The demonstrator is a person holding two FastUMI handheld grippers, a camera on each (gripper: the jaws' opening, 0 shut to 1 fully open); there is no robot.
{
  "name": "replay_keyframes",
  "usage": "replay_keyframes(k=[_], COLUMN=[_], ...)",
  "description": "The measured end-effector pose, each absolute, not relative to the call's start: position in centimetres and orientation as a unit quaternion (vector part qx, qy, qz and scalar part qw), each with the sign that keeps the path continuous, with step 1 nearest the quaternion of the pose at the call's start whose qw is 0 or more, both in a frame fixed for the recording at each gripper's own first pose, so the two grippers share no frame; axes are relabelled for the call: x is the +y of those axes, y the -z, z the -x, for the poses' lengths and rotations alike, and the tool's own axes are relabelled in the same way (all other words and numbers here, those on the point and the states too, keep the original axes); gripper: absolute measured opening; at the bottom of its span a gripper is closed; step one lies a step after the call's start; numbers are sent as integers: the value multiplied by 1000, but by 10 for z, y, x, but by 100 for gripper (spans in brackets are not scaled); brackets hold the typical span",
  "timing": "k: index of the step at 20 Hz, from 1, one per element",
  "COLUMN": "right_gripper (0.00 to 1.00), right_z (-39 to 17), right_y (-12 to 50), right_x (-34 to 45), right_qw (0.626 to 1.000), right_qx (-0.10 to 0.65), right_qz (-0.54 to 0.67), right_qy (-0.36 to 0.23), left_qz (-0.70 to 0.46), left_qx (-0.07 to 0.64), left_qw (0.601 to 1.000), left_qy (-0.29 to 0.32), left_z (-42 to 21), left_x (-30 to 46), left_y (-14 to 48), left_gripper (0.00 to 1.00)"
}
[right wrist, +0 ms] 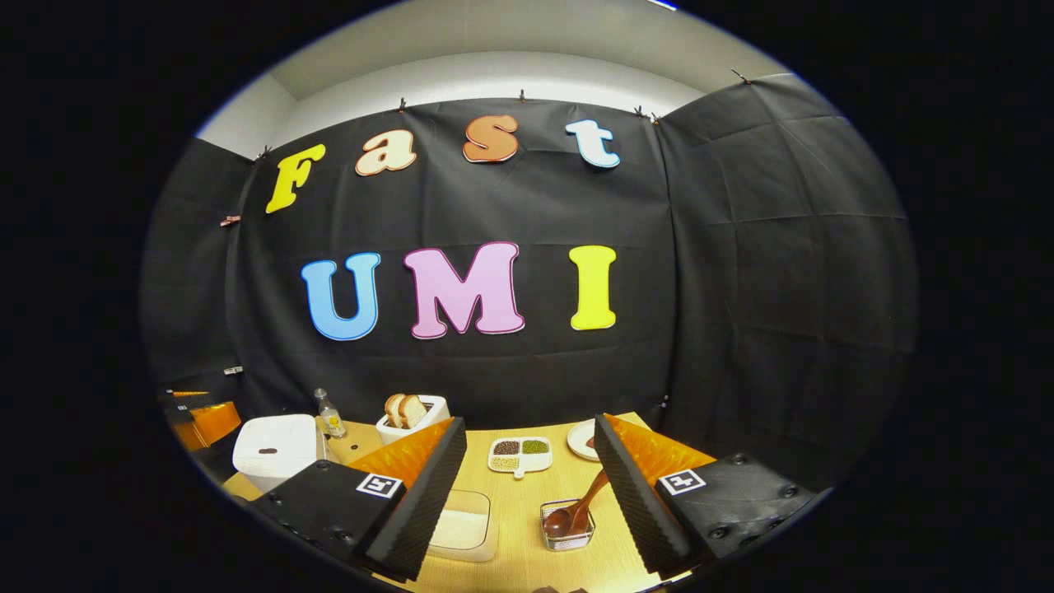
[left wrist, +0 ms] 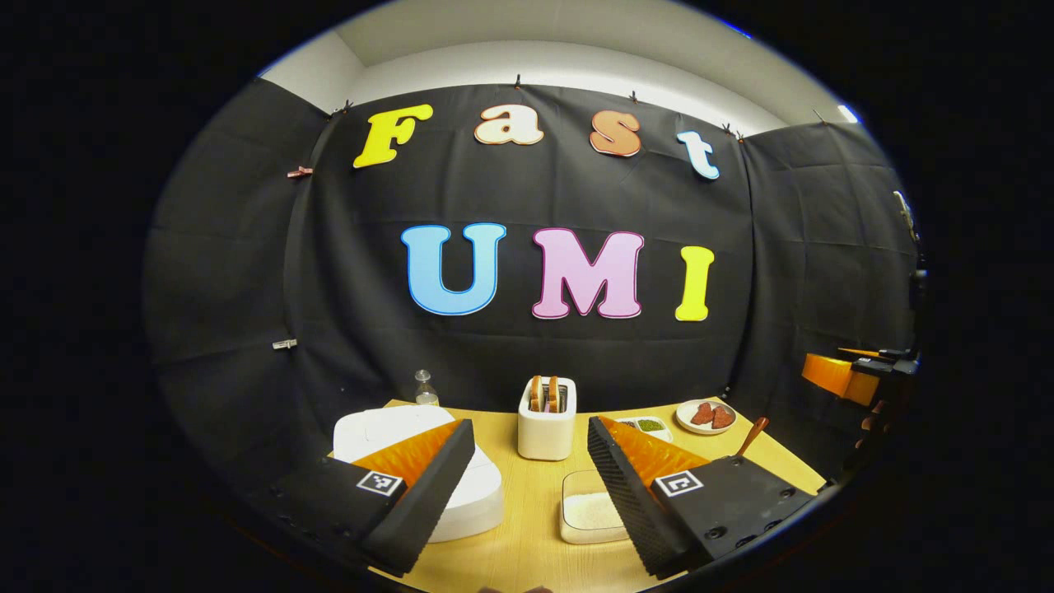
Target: Close the left gripper, press the button to open the rice cooker; take a wooden spoon from the chopstick holder with the right hand, scoop a spoonful of rice and pour it into the rice cooker, then put the wooden spoon back into the chopstick holder.
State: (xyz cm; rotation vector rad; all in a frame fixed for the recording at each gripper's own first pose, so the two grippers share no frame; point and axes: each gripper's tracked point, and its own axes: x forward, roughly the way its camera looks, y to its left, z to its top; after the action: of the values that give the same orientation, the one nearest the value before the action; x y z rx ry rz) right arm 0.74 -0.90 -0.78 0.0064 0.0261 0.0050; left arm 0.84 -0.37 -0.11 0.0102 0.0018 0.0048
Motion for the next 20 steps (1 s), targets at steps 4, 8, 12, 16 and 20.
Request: replay_keyframes(k=[4,8,12,16,20], right_gripper=[97,97,97,97,97], right_z=[-6,-10,-14,-21,-30], right_y=[11,10,10,10,11], right_x=[-11,-20,-27,-32,-34], right_qw=[1000,1000,1000,1000,1000], right_qx=[20,20,22,22,24], right_qz=[-7,-6,-11,-6,-5], right_qy=[-3,5,12,13,12], left_qz=[-7,-10,-12,12,28], left_qx=[0,2,8,28,46], left_qw=[1000,1000,1000,1000,998], left_qy=[2,5,-5,-5,-21], left_z=[-7,-9,-14,-20,-25], left_x=[-8,-11,-4,1,17], left_y=[1,0,-2,4,4], left_gripper=[96,96,95,96,95])
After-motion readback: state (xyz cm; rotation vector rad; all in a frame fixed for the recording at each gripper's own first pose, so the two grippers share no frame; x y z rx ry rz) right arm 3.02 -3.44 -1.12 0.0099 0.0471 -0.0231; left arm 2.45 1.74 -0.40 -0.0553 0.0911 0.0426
